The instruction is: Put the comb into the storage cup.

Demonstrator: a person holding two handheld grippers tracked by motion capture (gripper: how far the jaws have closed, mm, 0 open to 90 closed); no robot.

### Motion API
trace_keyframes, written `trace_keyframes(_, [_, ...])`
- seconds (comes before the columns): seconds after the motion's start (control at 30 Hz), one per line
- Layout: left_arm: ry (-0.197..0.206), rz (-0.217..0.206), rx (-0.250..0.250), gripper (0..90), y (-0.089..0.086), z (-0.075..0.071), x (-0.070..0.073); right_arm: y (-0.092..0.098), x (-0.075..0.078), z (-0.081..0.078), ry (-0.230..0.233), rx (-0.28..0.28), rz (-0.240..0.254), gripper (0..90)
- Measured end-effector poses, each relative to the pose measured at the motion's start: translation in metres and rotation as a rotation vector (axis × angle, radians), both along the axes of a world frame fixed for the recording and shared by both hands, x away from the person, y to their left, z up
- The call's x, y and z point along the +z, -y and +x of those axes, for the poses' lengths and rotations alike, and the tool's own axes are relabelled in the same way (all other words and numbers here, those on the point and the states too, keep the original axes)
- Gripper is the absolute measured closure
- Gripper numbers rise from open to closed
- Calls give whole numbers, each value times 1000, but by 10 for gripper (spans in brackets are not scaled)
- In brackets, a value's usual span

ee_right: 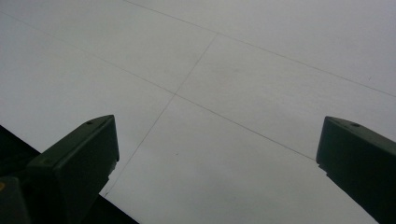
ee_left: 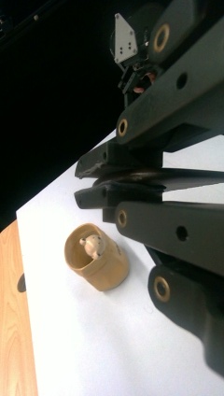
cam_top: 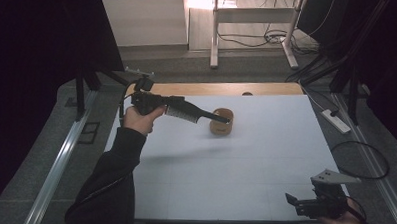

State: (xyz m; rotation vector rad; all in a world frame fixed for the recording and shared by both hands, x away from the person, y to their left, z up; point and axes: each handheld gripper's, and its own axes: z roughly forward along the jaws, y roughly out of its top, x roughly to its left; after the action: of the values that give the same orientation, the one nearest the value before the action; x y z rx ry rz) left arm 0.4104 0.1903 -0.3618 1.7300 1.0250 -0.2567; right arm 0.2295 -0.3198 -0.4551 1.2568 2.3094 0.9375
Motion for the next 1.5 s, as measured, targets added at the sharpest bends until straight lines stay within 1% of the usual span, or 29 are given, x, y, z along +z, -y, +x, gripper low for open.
trace_keyframes(0.37, [-1, 15, 37, 834, -1, 13, 3, -1, 0, 0, -4, 6, -5, 0])
trace_keyframes(0.83, [-10, 32, 76, 834, 0, 29, 2, -1, 0, 0, -7, 11, -9, 3])
trace_keyframes(1.03, [-10, 46, 86, 834, 3, 36, 1, -1, -1, 0, -9, 14, -10, 5])
trace_keyframes(1.5, [-20, 71, 92, 834, 13, 50, -3, -2, -1, 1, -12, 16, -14, 5])
